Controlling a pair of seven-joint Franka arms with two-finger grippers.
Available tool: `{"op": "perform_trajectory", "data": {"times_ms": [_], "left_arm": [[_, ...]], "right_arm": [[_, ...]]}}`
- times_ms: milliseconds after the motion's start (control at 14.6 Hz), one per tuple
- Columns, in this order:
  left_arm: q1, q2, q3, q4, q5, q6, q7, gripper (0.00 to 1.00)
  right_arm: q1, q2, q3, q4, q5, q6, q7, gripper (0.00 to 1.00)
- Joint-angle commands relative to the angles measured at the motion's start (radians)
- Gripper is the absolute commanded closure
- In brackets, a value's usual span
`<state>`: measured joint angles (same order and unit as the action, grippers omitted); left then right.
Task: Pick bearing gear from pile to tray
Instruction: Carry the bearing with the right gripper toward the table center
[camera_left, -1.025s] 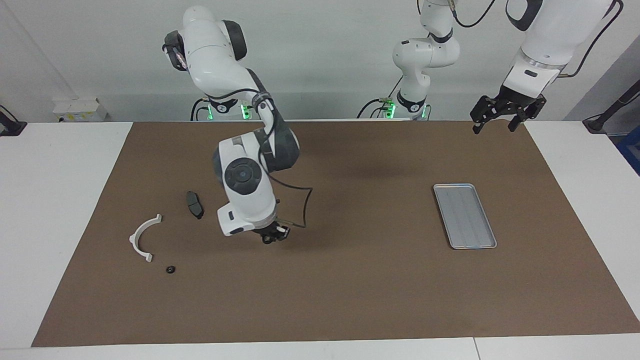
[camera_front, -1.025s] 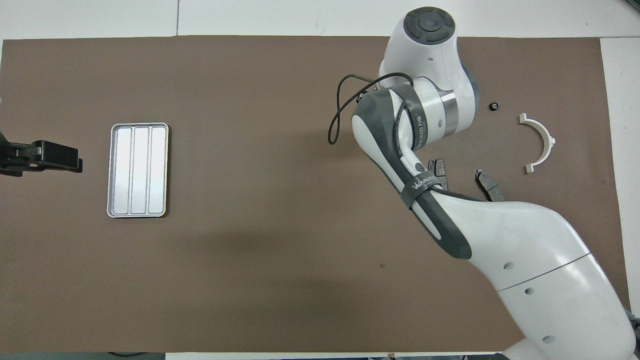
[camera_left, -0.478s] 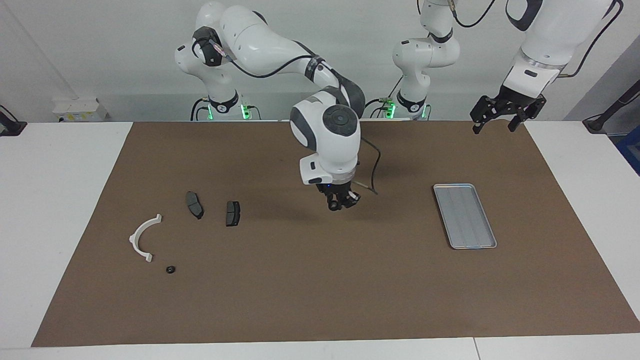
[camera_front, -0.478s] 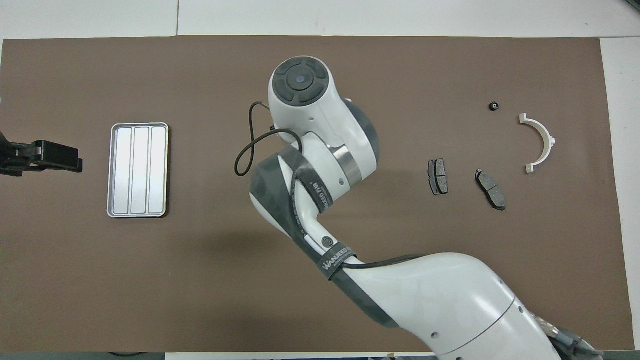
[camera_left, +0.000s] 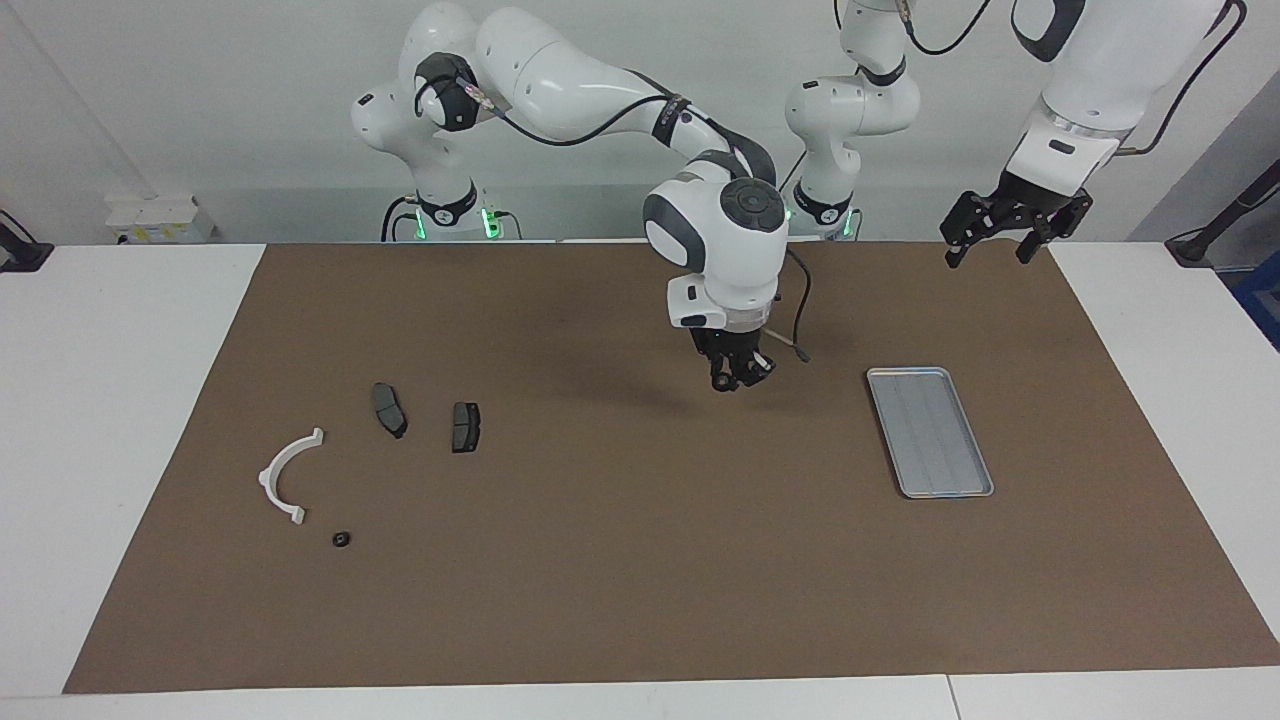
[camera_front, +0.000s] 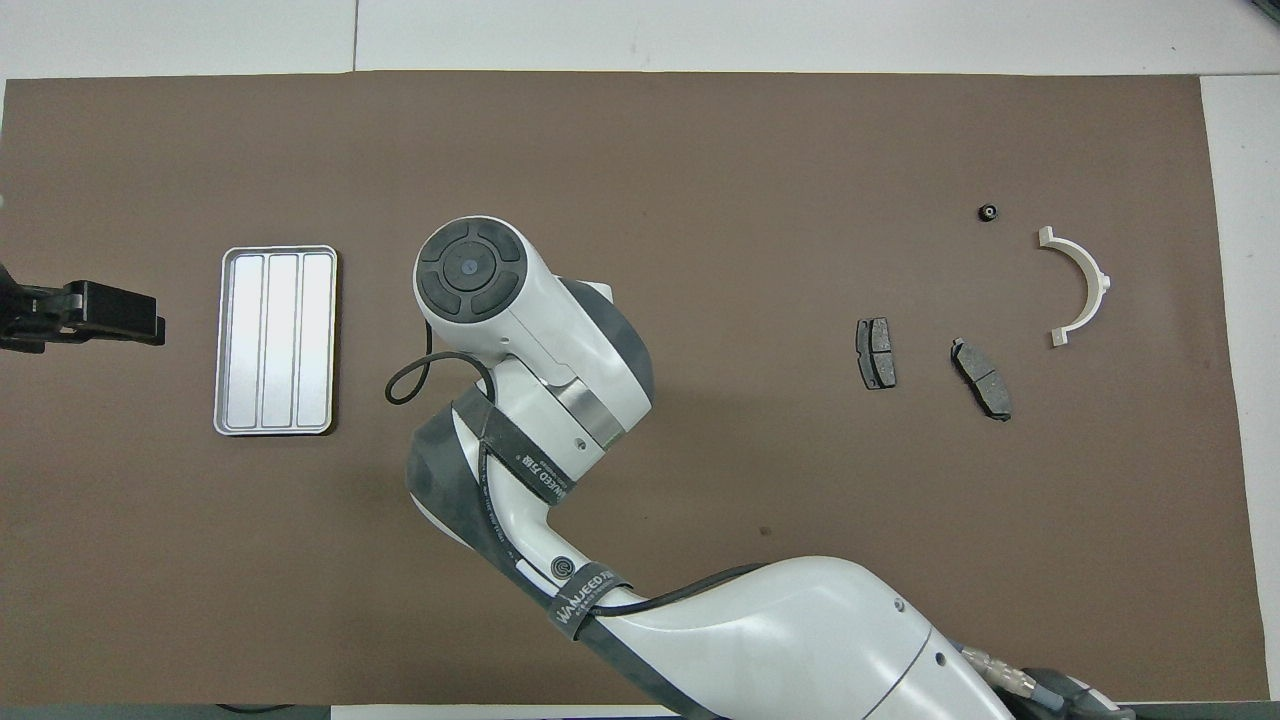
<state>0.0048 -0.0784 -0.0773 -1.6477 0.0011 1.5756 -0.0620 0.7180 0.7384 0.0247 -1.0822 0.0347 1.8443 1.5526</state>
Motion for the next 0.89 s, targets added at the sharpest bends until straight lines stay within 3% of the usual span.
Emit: {"op": "perform_trajectory", "data": {"times_ms": [0, 820], "left_arm": [[-0.002, -0.011, 0.002, 0.006, -0.007, -0.02, 0.005, 0.0], [-0.002, -0.011, 0.002, 0.006, -0.007, -0.02, 0.005, 0.0]], "right_arm": [[0.015, 0.053, -0.005, 0.027, 0.022, 0.035, 0.05, 0.81], [0.028, 0.142, -0.012, 0.027, 0.008, 0.11, 0.055, 0.81]]}}
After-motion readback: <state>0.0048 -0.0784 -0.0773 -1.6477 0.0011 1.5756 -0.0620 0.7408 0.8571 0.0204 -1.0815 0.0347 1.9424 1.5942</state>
